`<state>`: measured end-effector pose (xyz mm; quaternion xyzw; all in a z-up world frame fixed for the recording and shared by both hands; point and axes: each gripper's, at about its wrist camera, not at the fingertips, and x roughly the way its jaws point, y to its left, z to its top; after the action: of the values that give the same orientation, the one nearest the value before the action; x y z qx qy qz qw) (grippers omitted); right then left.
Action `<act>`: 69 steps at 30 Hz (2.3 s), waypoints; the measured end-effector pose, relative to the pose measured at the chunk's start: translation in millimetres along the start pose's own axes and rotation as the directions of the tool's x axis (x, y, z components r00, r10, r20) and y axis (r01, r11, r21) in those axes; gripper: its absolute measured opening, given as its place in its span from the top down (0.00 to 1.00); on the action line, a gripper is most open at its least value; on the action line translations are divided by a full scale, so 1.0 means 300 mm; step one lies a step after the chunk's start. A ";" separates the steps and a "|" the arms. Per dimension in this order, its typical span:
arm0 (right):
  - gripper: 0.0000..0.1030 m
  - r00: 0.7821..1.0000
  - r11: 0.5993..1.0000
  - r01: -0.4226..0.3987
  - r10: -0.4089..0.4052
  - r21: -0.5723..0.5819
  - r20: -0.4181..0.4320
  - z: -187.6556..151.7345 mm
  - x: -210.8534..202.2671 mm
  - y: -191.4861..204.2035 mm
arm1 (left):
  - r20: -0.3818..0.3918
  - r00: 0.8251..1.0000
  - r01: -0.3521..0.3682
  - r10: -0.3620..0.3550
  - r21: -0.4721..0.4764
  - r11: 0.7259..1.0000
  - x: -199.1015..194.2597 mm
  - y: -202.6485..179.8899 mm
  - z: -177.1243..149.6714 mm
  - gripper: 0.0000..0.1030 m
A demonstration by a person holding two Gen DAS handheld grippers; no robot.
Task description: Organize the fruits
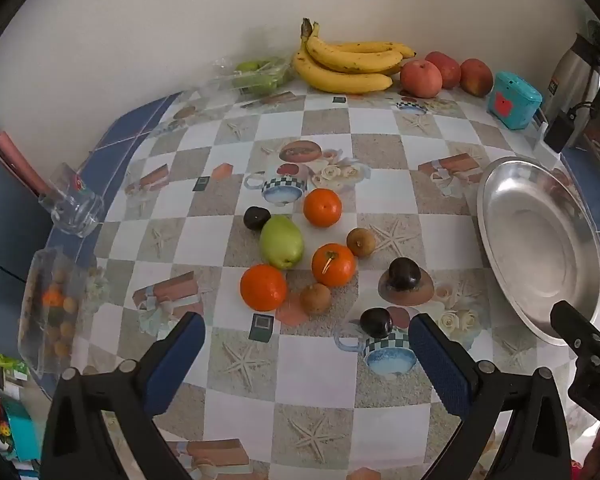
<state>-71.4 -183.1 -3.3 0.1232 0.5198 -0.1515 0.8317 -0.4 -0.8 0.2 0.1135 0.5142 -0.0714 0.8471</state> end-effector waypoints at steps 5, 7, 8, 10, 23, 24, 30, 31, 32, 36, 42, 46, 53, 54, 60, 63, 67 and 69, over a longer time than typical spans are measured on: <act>0.00 1.000 1.000 0.001 -0.001 -0.002 0.001 -0.003 -0.009 0.004 | -0.004 1.000 0.005 -0.005 -0.014 1.000 0.006 0.007 -0.004 0.00; 0.00 1.000 1.000 -0.004 0.004 0.003 0.003 0.000 -0.004 -0.002 | -0.006 1.000 -0.006 0.006 -0.015 1.000 0.002 0.005 -0.004 0.00; 0.00 1.000 1.000 -0.007 0.007 0.006 0.005 -0.002 -0.007 -0.009 | -0.012 1.000 -0.002 0.002 -0.019 1.000 0.005 0.009 -0.001 0.00; 0.00 1.000 1.000 -0.013 0.013 0.012 0.008 0.002 -0.004 -0.021 | -0.016 1.000 0.000 0.000 -0.019 1.000 0.008 0.011 -0.004 0.00; 0.00 1.000 1.000 -0.009 0.009 0.022 0.012 -0.005 -0.005 -0.013 | -0.039 0.999 0.000 0.000 -0.005 1.000 0.028 0.003 -0.011 0.00; 0.00 1.000 1.000 -0.009 0.008 0.023 0.012 -0.005 -0.005 -0.013 | -0.038 0.999 0.000 0.000 -0.004 1.000 0.028 0.003 -0.013 0.00; 0.00 1.000 1.000 -0.012 0.012 0.026 0.014 -0.005 -0.008 -0.013 | -0.037 0.999 -0.003 0.003 -0.003 1.000 0.027 0.002 -0.012 0.00; 0.00 1.000 1.000 -0.012 0.011 0.025 0.014 -0.005 -0.007 -0.012 | -0.037 0.999 -0.002 0.002 -0.003 1.000 0.027 0.002 -0.011 0.00; 0.00 1.000 1.000 -0.012 0.011 0.024 0.014 -0.005 -0.008 -0.011 | -0.038 0.999 -0.002 0.002 -0.003 1.000 0.027 0.002 -0.011 0.00; 0.00 1.000 1.000 -0.013 0.012 0.024 0.020 -0.006 -0.012 -0.009 | -0.038 0.999 -0.003 0.003 -0.002 1.000 0.026 0.001 -0.011 0.00; 0.00 1.000 1.000 -0.014 0.014 0.025 0.020 -0.005 -0.012 -0.010 | -0.036 0.999 -0.004 0.004 0.001 1.000 0.025 0.000 -0.012 0.00; 0.00 1.000 0.999 -0.019 0.019 0.028 0.019 -0.005 -0.012 -0.013 | -0.033 0.999 -0.007 0.007 0.005 1.000 0.025 0.002 -0.014 0.00; 0.00 1.000 0.999 -0.020 0.019 0.029 0.021 -0.007 -0.013 -0.012 | -0.031 0.999 -0.007 0.008 0.007 1.000 0.025 0.004 -0.013 0.00; 0.00 1.000 0.999 -0.020 0.019 0.028 0.022 -0.007 -0.013 -0.012 | -0.032 0.999 -0.009 0.009 0.010 1.000 0.025 0.002 -0.010 0.00; 0.00 1.000 0.999 -0.021 0.020 0.035 0.022 -0.005 -0.015 -0.014 | -0.032 0.999 -0.010 0.010 0.010 1.000 0.025 0.001 -0.010 0.00; 0.00 1.000 0.999 -0.021 0.020 0.037 0.023 -0.004 -0.017 -0.014 | -0.032 0.999 -0.010 0.011 0.011 1.000 0.025 0.001 -0.010 0.00; 0.00 1.000 0.999 -0.021 0.020 0.036 0.023 -0.006 -0.016 -0.015 | -0.032 0.999 -0.011 0.011 0.011 1.000 0.025 0.001 -0.010 0.00; 0.00 1.000 0.999 -0.021 0.020 0.036 0.024 -0.006 -0.016 -0.015 | -0.031 0.999 -0.011 0.011 0.011 1.000 0.025 0.000 -0.010 0.00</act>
<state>-76.5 -185.9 0.2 0.1419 0.5060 -0.1539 0.8368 0.6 0.1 -7.7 0.1219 0.5264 -0.0677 0.8387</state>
